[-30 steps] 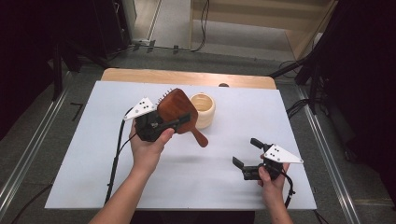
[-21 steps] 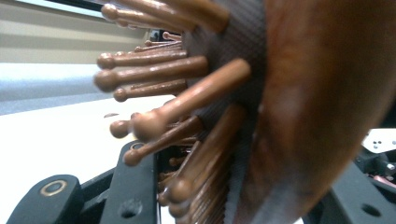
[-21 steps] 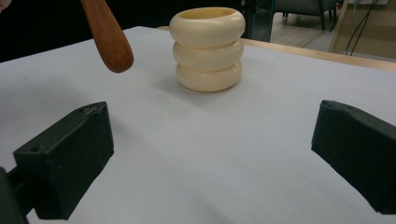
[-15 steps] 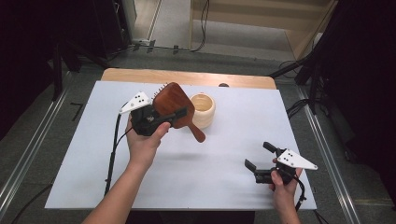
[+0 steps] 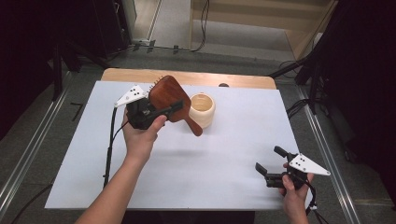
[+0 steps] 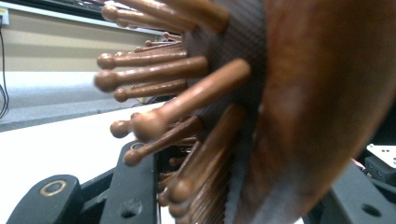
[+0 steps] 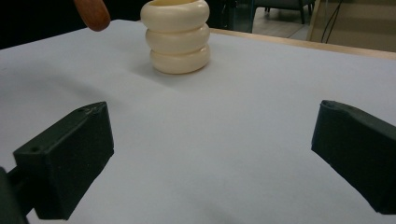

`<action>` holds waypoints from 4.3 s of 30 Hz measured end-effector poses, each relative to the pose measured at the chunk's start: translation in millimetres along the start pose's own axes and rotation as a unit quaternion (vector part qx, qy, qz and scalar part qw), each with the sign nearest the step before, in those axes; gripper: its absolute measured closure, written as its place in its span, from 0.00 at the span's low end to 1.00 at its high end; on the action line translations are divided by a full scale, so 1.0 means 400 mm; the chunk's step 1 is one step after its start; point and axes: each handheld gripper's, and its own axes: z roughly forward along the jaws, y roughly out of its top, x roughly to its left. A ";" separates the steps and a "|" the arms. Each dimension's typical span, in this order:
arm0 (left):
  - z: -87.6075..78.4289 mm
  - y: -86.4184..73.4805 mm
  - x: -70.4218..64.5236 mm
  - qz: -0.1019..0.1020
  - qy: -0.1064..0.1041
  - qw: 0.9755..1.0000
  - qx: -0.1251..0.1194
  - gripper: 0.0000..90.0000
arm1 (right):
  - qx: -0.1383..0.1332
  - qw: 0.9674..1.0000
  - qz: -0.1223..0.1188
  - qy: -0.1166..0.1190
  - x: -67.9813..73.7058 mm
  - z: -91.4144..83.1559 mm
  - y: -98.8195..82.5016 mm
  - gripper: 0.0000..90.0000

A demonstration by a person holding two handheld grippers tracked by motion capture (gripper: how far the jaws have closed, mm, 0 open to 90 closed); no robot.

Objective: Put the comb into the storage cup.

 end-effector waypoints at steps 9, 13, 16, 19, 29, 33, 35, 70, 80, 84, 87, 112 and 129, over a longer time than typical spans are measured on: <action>0.005 0.016 0.012 0.002 0.004 1.000 -0.004 0.63 | 0.000 1.000 0.005 -0.001 -0.012 -0.002 -0.008 0.00; 0.008 0.023 0.020 -0.001 0.005 1.000 -0.008 0.63 | -0.003 1.000 0.009 -0.001 -0.015 -0.004 -0.008 0.00; 0.009 0.025 0.029 -0.007 0.005 1.000 -0.012 0.63 | -0.004 1.000 0.009 -0.002 -0.015 -0.004 -0.008 0.00; 0.011 0.025 0.035 -0.007 0.010 1.000 -0.012 0.63 | -0.003 1.000 0.009 -0.001 -0.013 -0.003 -0.008 0.00; 0.026 0.038 0.051 -0.002 0.016 1.000 -0.016 0.63 | -0.003 1.000 0.009 0.000 -0.012 -0.002 -0.009 0.00; 0.038 0.043 0.051 0.000 0.018 1.000 -0.018 0.63 | -0.003 1.000 0.009 0.001 -0.012 -0.001 -0.010 0.00; 0.044 0.046 0.053 0.001 0.018 1.000 -0.018 0.63 | -0.004 1.000 0.009 0.001 -0.012 -0.001 -0.010 0.00; 0.124 0.081 0.091 -0.006 0.033 0.999 -0.036 0.63 | -0.010 1.000 0.010 0.011 -0.008 0.004 -0.006 0.00; 0.143 0.075 0.111 -0.009 0.047 0.998 -0.036 0.63 | -0.013 1.000 0.009 0.015 -0.007 0.001 -0.005 0.00; 0.154 0.070 0.116 -0.011 0.051 0.998 -0.034 0.63 | -0.011 1.000 0.010 0.015 -0.008 0.002 -0.006 0.00; 0.160 0.066 0.119 -0.009 0.054 0.998 -0.031 0.63 | -0.012 1.000 0.012 0.017 -0.009 0.003 -0.006 0.00; 0.205 0.018 0.129 -0.006 0.068 0.998 -0.007 0.62 | -0.012 0.999 0.013 0.026 -0.008 0.003 -0.007 0.00; 0.237 -0.020 0.136 -0.018 0.070 0.997 0.005 0.62 | -0.013 1.000 0.012 0.025 -0.007 0.002 -0.007 0.00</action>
